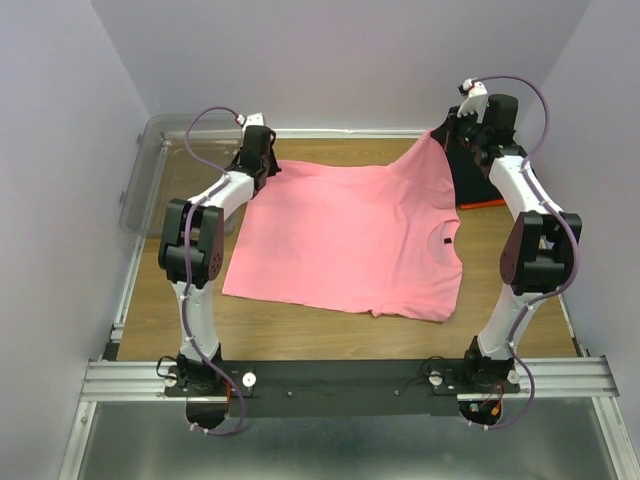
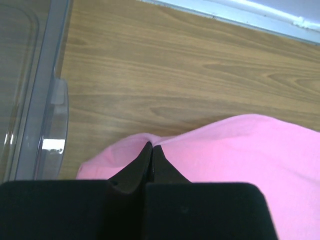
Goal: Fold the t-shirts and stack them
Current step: Flatten the tshirt out
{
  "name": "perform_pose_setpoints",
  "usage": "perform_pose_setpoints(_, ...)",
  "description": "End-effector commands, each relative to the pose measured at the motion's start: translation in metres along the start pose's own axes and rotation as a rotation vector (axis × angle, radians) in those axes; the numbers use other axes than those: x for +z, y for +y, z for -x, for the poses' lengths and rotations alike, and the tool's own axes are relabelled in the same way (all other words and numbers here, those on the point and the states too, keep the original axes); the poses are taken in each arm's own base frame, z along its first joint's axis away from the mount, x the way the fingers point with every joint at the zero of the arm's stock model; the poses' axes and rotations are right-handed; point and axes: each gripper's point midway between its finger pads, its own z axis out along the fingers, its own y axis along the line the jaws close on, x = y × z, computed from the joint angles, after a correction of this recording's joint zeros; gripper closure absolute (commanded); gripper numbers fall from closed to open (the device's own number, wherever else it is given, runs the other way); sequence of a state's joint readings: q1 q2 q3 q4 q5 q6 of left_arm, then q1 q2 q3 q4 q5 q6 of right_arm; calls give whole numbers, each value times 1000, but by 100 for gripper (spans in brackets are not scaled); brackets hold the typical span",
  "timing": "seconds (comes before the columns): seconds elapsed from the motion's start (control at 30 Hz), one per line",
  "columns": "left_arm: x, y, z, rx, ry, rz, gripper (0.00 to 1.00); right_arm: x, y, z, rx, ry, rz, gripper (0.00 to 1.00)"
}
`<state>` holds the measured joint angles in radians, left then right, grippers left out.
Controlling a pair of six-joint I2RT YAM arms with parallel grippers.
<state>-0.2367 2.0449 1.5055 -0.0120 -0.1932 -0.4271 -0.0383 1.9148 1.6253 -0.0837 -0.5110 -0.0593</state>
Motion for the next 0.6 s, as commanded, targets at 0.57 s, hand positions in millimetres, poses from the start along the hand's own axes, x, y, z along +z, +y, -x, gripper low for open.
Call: perform_pose_setpoints(0.57,15,21,30,18,-43,74,100,-29,27,6,-30,-28,50,99)
